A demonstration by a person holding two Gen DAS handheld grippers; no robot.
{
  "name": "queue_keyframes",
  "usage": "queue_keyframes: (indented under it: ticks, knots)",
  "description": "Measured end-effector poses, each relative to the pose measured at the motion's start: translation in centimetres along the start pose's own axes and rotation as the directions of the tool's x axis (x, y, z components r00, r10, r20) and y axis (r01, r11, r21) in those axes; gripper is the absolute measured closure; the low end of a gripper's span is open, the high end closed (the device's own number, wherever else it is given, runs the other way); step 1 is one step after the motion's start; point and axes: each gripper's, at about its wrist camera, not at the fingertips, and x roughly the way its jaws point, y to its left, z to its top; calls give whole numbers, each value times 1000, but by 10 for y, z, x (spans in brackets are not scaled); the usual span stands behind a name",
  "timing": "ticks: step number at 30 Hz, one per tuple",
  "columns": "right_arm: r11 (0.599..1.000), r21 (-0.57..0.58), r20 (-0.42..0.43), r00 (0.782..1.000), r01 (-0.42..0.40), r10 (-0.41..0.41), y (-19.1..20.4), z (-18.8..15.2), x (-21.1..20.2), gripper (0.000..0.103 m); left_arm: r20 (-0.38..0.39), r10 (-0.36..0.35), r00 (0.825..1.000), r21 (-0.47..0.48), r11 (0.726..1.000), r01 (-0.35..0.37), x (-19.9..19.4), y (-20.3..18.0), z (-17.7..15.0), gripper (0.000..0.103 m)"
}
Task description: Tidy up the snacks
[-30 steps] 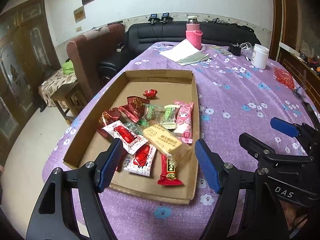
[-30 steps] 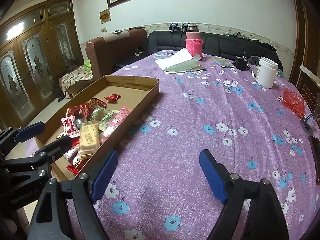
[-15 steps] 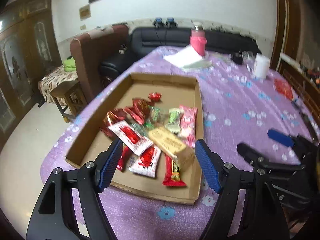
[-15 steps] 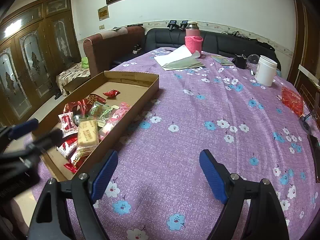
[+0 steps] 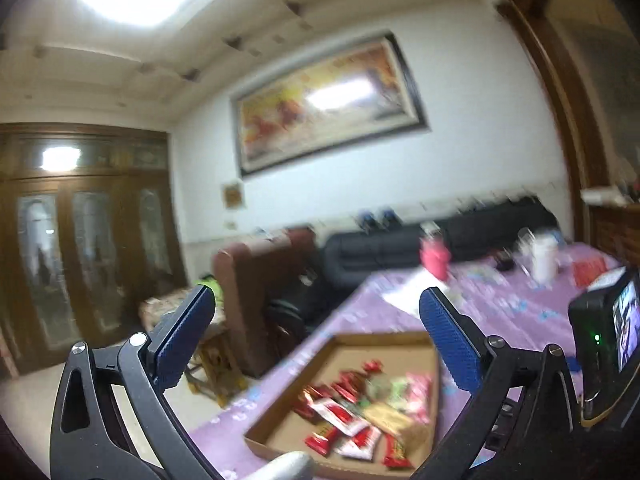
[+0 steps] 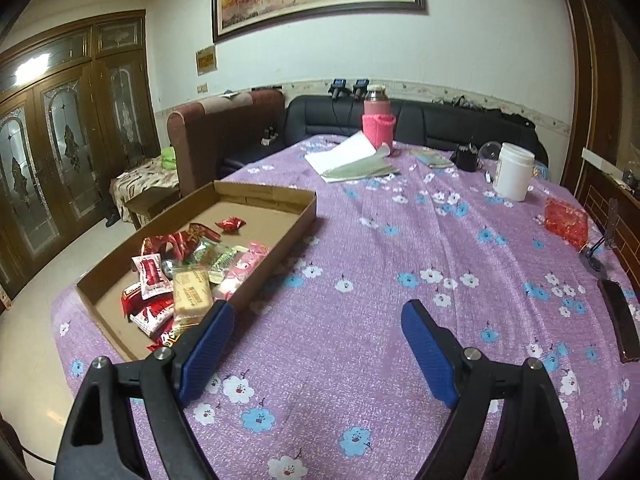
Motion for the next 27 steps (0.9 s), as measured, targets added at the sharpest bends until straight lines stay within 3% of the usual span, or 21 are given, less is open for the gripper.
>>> queue_keyframes:
  ticks: [2, 4, 7, 13, 20, 27]
  knots:
    - [1000, -10, 14, 1000, 3, -3, 1, -2, -4, 11, -102, -74, 992, -46, 996, 70, 14, 2, 1, 0]
    - [1000, -19, 22, 1000, 14, -14, 1, -3, -7, 10, -160, -108, 981, -86, 992, 95, 22, 2, -1, 0]
    - [1000, -20, 19, 1000, 19, -19, 0, -5, -8, 8, -220, -90, 971, -68, 995, 77, 29, -8, -7, 0]
    - [1000, -6, -5, 1000, 5, -5, -4, -8, -4, 8, -354, -43, 934, -51, 998, 27, 45, -18, -24, 0]
    - [999, -44, -22, 1000, 3, -4, 7, -13, 0, 8, -440, -44, 897, -86, 996, 6, 60, -15, -45, 0]
    - [997, -80, -46, 999, 3, -7, 19, -17, 7, 8, -486, -60, 872, -133, 991, -6, 73, -4, -55, 0]
